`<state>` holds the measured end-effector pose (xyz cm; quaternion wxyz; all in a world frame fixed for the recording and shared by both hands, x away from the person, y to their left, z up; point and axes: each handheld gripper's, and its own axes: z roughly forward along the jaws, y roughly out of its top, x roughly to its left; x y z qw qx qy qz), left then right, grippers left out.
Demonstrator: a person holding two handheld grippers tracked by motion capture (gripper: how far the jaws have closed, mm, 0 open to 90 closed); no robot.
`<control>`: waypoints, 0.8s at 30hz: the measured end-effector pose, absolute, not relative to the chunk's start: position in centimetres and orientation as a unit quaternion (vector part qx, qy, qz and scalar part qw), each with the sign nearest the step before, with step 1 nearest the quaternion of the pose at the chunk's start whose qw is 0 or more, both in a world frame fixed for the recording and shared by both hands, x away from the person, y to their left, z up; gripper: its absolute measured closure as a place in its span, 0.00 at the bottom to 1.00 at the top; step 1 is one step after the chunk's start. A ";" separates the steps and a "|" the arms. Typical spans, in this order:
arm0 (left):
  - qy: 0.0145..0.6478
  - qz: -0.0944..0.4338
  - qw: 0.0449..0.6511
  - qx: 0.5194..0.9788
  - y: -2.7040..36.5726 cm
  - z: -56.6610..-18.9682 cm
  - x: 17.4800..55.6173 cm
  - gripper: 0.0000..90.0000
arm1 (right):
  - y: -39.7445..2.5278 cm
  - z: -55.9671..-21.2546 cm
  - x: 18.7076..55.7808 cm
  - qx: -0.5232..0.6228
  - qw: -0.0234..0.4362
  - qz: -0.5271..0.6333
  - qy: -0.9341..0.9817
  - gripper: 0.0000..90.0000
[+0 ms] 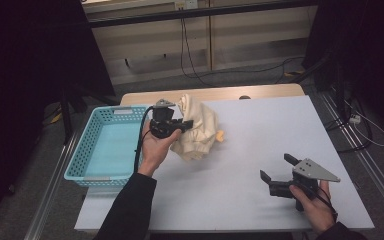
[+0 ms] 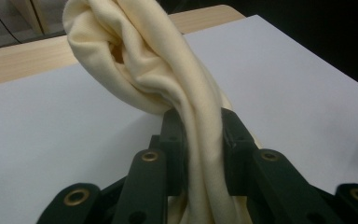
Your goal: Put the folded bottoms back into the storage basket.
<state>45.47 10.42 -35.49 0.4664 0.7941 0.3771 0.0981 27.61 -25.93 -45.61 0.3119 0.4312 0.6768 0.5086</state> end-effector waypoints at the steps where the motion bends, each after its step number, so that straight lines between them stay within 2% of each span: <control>1: 0.380 0.098 0.468 0.792 10.5 -35.4 45.4 0.83 | -25.9 -45.6 27.6 0.431 0.311 0.509 0.677 0.02; 24: 0.371 0.110 0.493 0.779 12.7 -33.1 45.0 0.83 | -25.9 -45.6 27.6 0.429 0.313 0.508 0.678 0.02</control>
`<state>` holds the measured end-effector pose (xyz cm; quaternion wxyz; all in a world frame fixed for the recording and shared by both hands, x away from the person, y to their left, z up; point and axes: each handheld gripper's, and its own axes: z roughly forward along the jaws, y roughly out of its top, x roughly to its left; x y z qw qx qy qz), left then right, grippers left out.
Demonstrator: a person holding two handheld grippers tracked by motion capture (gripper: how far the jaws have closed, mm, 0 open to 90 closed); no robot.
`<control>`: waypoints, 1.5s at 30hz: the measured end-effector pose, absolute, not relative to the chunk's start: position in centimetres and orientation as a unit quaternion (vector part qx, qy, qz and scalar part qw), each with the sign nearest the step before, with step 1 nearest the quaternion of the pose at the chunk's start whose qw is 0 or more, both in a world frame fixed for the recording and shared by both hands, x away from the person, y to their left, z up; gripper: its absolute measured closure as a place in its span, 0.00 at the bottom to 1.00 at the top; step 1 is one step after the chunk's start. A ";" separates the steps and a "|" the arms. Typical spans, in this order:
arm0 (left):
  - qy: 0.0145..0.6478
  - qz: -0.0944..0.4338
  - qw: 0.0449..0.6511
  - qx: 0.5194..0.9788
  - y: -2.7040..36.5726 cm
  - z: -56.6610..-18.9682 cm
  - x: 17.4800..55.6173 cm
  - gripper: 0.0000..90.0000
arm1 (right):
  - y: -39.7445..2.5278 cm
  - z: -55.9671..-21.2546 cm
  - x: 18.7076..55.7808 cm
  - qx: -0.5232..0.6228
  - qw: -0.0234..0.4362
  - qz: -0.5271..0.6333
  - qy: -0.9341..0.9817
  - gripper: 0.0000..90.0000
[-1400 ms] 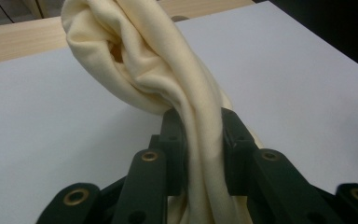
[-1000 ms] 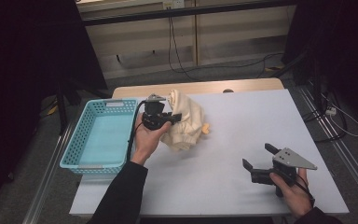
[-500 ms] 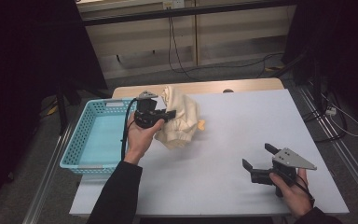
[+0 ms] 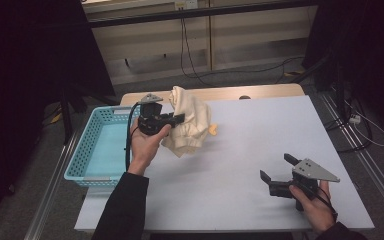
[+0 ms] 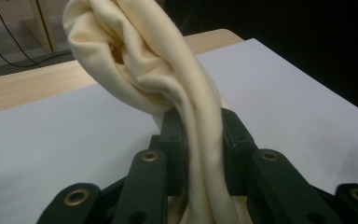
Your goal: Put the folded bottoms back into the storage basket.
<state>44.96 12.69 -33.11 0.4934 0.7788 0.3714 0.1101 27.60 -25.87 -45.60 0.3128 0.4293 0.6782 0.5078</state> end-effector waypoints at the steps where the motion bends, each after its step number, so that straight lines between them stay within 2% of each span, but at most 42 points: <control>1: 0.371 0.110 0.495 0.778 12.8 -33.0 45.0 0.83 | -25.8 -45.6 27.6 0.429 0.313 0.507 0.679 0.02; 45: 0.367 0.148 0.545 0.739 19.4 -27.8 43.3 0.83 | -25.9 -45.5 27.6 0.427 0.316 0.507 0.679 0.01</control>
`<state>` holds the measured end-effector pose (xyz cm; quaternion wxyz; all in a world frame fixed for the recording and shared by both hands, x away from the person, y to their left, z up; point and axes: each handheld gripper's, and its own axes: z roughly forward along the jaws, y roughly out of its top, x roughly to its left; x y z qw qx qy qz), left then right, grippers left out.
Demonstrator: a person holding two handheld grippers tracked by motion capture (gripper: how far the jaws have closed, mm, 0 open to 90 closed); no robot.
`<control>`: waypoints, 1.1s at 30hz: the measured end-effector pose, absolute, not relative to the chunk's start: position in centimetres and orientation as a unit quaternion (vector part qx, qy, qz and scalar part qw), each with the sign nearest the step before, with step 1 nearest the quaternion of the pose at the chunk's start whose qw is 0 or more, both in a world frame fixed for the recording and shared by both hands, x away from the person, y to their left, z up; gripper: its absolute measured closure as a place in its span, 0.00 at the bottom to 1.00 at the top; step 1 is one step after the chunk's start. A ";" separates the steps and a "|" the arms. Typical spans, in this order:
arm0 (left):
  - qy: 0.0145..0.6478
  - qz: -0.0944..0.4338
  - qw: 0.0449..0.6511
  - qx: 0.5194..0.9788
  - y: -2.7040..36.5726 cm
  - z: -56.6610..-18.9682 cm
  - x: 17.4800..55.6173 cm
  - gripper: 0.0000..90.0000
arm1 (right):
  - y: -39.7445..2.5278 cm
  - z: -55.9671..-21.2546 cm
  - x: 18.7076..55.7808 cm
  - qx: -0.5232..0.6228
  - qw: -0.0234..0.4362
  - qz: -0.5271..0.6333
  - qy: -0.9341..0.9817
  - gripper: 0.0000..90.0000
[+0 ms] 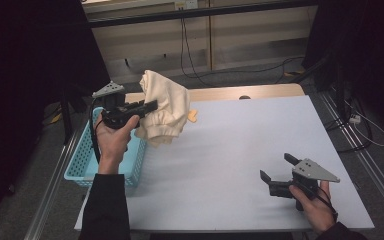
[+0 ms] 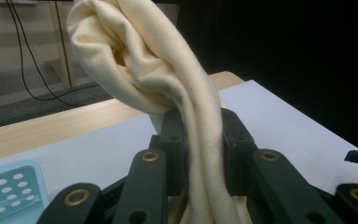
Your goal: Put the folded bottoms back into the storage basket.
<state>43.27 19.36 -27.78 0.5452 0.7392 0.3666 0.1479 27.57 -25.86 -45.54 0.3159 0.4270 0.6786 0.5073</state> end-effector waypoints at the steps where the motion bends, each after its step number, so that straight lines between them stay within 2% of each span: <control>1: 0.366 0.148 0.545 0.740 19.5 -27.7 43.2 0.83 | -25.8 -45.5 27.6 0.426 0.317 0.507 0.679 0.01; 33: 0.418 0.184 0.555 0.695 25.4 -27.7 43.4 0.83 | -25.8 -45.6 27.6 0.425 0.317 0.505 0.681 0.01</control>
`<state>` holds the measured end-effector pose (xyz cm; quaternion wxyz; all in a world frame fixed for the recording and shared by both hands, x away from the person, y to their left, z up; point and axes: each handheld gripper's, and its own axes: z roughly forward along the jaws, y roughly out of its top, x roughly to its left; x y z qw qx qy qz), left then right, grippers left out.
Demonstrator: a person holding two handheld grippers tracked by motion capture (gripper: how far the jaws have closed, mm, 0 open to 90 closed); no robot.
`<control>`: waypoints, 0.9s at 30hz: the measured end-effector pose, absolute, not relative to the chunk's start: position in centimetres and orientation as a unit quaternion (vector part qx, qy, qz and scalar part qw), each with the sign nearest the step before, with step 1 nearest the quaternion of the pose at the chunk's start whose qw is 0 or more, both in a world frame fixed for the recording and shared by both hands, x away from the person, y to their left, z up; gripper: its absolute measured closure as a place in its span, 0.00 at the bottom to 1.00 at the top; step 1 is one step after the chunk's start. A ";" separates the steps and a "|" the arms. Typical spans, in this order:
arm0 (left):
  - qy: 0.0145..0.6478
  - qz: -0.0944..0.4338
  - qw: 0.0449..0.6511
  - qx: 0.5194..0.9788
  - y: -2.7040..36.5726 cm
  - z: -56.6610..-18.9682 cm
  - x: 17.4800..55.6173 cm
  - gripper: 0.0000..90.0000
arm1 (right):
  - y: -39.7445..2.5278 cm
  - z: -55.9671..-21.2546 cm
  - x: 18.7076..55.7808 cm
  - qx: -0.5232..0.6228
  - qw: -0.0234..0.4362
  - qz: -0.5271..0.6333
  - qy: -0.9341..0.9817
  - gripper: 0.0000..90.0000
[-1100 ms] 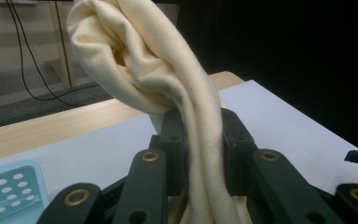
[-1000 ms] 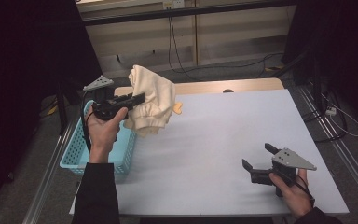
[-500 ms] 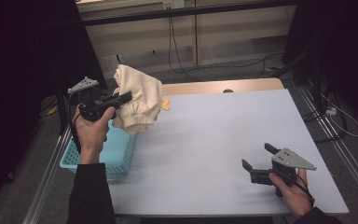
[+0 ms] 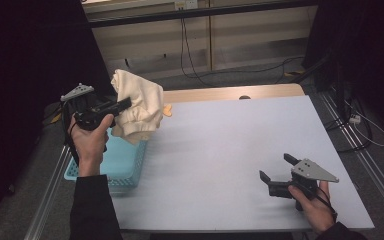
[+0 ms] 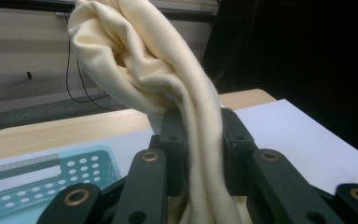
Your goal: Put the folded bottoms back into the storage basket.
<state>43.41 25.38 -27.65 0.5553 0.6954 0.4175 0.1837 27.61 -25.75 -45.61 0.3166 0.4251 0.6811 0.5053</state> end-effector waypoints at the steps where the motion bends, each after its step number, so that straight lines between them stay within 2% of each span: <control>1: 0.421 0.185 0.555 0.693 25.7 -27.7 43.4 0.83 | -25.7 -45.6 27.6 0.426 0.316 0.505 0.681 0.01; 10: 0.439 0.197 0.563 0.671 28.1 -27.4 43.0 0.83 | -25.7 -45.6 27.6 0.425 0.313 0.505 0.683 0.01; 27: 0.451 0.205 0.557 0.666 30.5 -26.9 41.9 0.83 | -25.7 -45.6 27.5 0.425 0.313 0.505 0.683 0.01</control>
